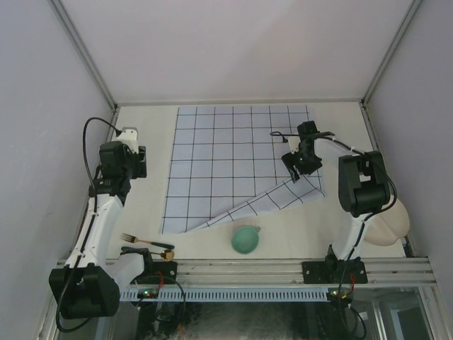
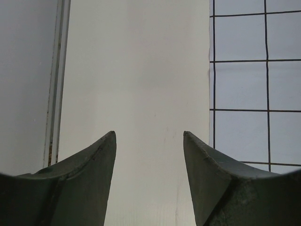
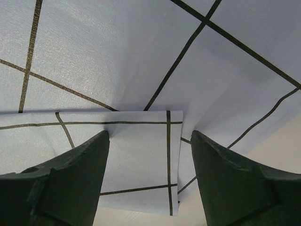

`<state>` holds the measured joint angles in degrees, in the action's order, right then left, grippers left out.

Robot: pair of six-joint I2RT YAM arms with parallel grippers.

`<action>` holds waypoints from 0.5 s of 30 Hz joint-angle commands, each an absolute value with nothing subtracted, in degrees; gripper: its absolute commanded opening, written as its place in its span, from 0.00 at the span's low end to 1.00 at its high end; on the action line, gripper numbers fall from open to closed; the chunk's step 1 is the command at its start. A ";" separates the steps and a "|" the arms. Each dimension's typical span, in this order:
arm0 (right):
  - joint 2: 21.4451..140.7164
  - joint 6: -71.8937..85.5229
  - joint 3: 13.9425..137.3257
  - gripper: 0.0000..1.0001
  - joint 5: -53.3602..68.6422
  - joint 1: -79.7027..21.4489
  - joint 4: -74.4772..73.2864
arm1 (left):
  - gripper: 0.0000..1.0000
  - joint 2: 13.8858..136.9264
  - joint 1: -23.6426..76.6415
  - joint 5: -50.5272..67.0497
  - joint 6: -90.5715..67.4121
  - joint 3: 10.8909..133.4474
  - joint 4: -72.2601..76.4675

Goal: Set the dinner table for one person
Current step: Flatten out the napkin at the center of the board.

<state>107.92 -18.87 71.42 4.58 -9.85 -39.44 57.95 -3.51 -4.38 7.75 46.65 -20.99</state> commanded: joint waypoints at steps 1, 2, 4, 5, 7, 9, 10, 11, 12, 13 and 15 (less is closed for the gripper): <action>107.75 -18.65 73.21 0.69 5.10 -10.02 -38.28 | 0.63 55.75 -3.71 -5.24 8.73 45.95 -19.71; 107.71 -18.58 73.21 0.68 5.08 -10.02 -38.19 | 0.63 55.53 -3.74 -5.41 8.75 45.97 -19.57; 107.58 -18.37 73.23 0.65 5.09 -10.02 -38.07 | 0.63 55.21 -3.70 -5.72 8.62 45.92 -19.50; 107.58 -18.31 73.22 0.63 5.22 -10.02 -38.04 | 0.63 55.10 -3.75 -5.68 8.51 45.96 -19.51; 107.79 -18.37 73.17 0.57 5.44 -10.02 -38.14 | 0.63 55.12 -3.69 -5.54 8.39 45.86 -19.51; 108.16 -18.60 73.19 0.47 5.20 -9.98 -38.14 | 0.63 55.35 -3.77 -5.66 8.40 45.62 -19.36; 108.33 -18.67 73.21 0.42 5.11 -9.96 -38.14 | 0.63 55.40 -3.72 -5.71 8.39 45.54 -19.32; 108.44 -18.67 73.21 0.36 5.06 -9.94 -38.12 | 0.63 55.51 -3.72 -5.78 8.39 45.52 -19.41; 108.53 -18.70 73.21 0.29 4.95 -9.93 -38.20 | 0.63 55.52 -3.75 -5.72 8.40 45.48 -19.50; 108.42 -18.71 73.21 0.22 4.99 -9.85 -38.29 | 0.63 55.43 -3.75 -5.71 8.31 45.52 -19.59; 107.94 -18.61 73.21 0.06 5.16 -9.56 -38.49 | 0.63 55.22 -3.76 -5.41 8.22 45.44 -19.58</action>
